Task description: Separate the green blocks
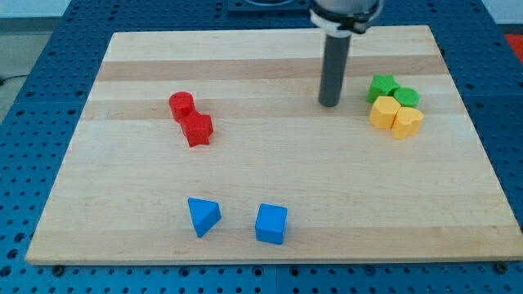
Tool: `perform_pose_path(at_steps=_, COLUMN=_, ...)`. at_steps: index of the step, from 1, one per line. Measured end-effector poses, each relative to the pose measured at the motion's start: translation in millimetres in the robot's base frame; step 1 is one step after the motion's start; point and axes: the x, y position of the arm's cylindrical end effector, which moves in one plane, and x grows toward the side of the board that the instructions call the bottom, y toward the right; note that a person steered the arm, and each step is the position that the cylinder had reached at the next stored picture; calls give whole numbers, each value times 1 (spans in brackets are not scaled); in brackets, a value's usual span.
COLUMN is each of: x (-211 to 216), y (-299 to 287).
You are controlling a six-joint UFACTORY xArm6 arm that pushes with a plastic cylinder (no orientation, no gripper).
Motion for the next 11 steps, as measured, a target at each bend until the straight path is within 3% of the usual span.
perform_pose_path(at_steps=2, x=-2, y=69)
perform_pose_path(at_steps=6, x=4, y=141)
perform_pose_path(at_steps=8, x=40, y=147)
perform_pose_path(at_steps=11, x=47, y=139)
